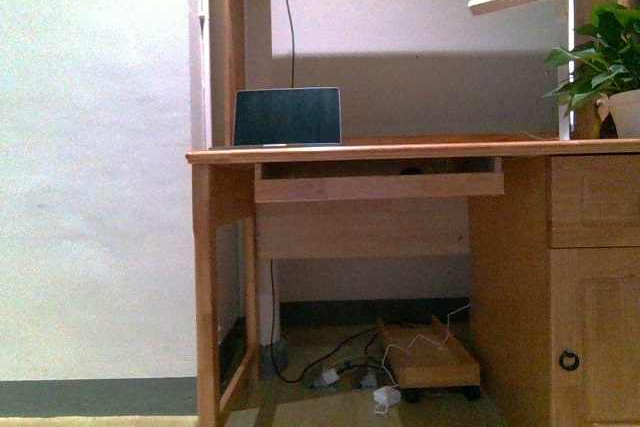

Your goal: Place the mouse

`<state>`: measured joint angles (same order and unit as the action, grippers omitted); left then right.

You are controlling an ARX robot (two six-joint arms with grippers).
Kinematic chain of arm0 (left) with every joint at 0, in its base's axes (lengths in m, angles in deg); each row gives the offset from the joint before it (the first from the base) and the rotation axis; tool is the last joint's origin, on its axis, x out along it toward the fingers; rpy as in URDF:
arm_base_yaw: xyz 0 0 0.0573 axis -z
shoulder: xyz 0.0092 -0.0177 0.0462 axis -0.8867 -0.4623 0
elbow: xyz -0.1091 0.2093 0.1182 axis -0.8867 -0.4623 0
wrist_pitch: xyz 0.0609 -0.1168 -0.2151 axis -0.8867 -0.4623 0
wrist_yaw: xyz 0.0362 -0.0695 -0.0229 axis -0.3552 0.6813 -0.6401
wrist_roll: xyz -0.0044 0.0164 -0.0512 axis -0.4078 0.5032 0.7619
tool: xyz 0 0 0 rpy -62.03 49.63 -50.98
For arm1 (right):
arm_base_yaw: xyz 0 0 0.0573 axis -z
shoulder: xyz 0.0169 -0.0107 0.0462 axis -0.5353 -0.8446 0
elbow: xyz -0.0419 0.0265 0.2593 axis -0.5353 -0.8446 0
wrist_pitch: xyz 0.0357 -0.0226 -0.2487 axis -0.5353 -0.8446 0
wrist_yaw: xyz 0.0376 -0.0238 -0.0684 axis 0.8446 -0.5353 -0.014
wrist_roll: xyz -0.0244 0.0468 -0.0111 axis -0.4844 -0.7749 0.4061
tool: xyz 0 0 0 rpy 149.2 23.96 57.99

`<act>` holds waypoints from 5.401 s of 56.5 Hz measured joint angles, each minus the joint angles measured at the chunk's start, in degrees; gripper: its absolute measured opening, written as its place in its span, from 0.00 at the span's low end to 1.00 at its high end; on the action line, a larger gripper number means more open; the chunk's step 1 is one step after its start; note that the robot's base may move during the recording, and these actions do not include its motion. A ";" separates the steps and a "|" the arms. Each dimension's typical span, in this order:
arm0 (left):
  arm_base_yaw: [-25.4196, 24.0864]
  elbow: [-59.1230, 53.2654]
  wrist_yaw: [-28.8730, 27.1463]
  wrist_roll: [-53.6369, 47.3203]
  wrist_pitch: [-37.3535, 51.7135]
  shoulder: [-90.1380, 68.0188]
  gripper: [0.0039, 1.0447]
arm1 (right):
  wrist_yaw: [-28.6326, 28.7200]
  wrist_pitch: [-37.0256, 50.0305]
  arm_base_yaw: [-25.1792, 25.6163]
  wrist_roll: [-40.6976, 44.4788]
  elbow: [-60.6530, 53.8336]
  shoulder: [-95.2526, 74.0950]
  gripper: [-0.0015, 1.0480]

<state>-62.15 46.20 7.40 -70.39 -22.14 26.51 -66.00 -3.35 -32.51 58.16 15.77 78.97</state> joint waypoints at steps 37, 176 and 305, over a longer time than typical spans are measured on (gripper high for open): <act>0.00 0.00 0.00 -0.02 0.00 0.00 0.93 | -0.02 0.00 0.00 0.00 0.00 0.00 0.93; 0.00 0.00 0.00 -0.02 0.00 0.00 0.93 | -0.07 0.00 0.00 0.00 0.00 0.00 0.93; 3.17 52.76 28.79 -81.53 65.07 -119.49 0.93 | 0.00 0.00 0.00 0.00 0.00 0.00 0.93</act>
<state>-58.98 98.96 36.19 -151.91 42.92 -92.98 -66.00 -3.35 -32.51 58.16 15.77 78.97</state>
